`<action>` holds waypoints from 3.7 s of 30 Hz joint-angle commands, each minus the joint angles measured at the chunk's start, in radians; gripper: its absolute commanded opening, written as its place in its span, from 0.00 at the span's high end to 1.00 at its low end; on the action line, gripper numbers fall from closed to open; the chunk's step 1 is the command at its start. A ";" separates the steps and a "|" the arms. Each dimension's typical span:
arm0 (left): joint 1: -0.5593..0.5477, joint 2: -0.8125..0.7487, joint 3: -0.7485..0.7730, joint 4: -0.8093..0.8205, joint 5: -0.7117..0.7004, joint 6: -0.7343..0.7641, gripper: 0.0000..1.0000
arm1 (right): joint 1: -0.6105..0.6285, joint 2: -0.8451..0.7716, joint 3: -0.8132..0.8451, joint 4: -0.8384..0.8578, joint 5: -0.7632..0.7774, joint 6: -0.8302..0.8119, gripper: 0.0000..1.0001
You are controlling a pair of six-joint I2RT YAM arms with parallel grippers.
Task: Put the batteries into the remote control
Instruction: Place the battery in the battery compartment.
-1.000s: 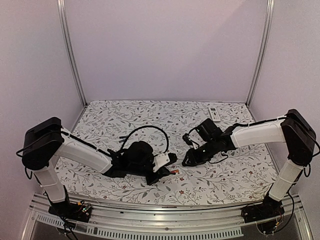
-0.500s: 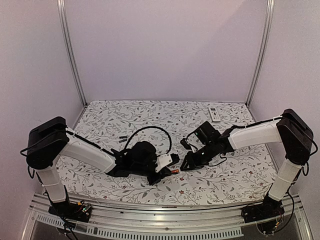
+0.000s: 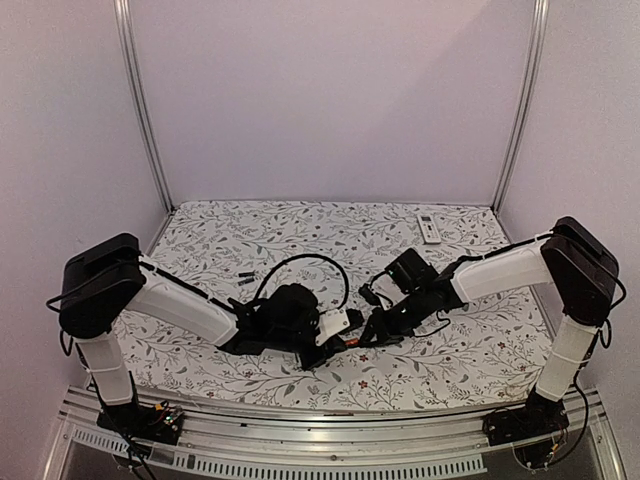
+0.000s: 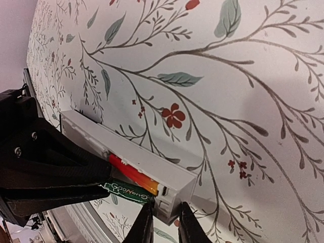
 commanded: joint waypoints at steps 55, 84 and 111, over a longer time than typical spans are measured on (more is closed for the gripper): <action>-0.030 0.108 -0.020 0.050 0.028 0.100 1.00 | -0.115 -0.047 -0.303 0.586 -0.137 -0.342 0.67; -0.029 0.072 0.000 -0.083 0.035 0.259 1.00 | -0.073 -0.140 -0.406 0.644 -0.236 -0.214 0.81; 0.008 0.035 0.122 -0.211 0.144 0.384 1.00 | -0.077 -0.228 -0.354 0.445 -0.150 -0.263 0.75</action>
